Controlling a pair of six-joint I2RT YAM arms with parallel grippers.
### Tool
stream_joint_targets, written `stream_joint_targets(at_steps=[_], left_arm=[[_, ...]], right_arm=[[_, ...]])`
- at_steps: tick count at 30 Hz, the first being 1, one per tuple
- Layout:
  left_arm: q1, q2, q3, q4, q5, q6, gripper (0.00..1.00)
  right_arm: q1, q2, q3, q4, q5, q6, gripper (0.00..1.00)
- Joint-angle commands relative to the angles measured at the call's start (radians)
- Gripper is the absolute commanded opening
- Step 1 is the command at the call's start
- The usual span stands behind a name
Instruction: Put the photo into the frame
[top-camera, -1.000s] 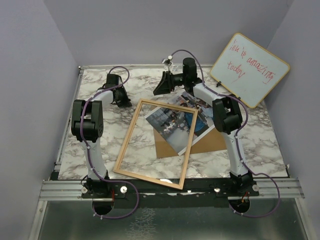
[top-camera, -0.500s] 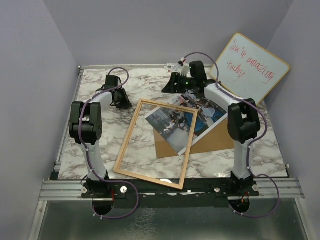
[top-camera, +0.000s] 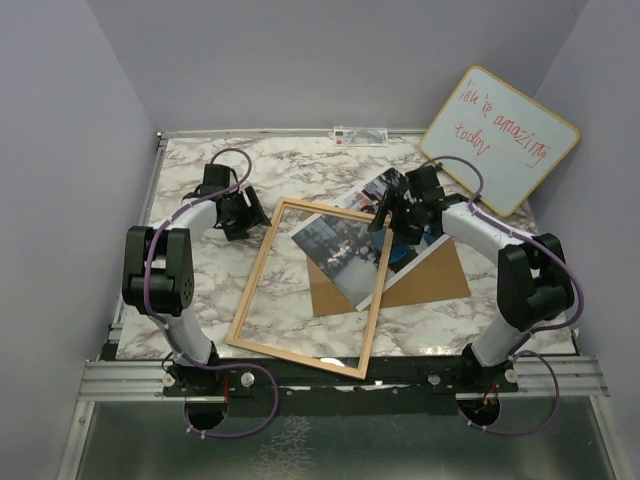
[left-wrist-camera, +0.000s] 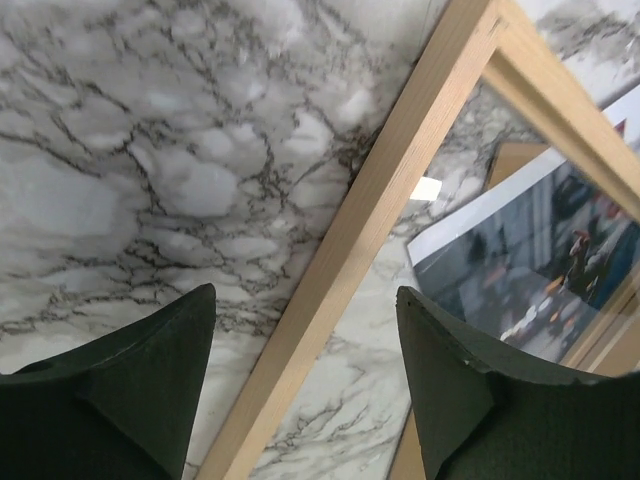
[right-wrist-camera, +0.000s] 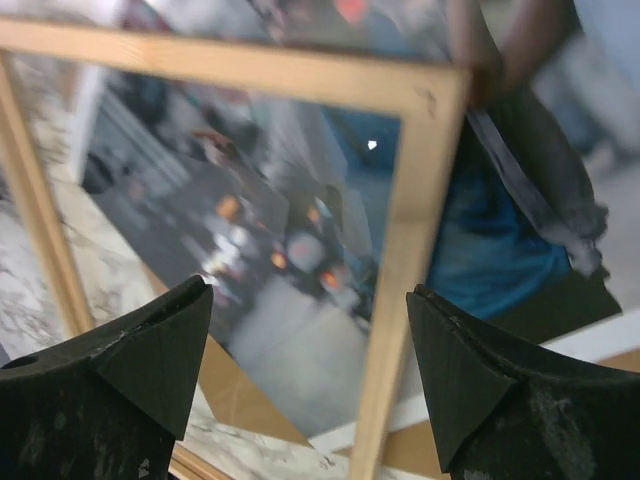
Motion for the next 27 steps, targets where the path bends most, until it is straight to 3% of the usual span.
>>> stream_joint_targets(at_steps=[1,10,17,27], left_arm=[[-0.017,-0.04,-0.07,-0.036,0.058,-0.008,0.75],[-0.05,-0.051,-0.104,-0.065,0.082,0.005,0.74],[-0.058,-0.041,-0.108,-0.077,0.128,-0.007,0.65],[-0.078,-0.002,-0.051,-0.062,0.161,-0.049,0.6]], right_arm=[[0.004,-0.026,-0.102,-0.052,-0.036,0.079,0.84],[0.003,0.033,-0.141,0.011,-0.154,0.058,0.87],[0.003,0.078,-0.095,0.099,-0.235,0.031,0.69],[0.0,0.214,0.114,0.183,-0.241,-0.063,0.64]])
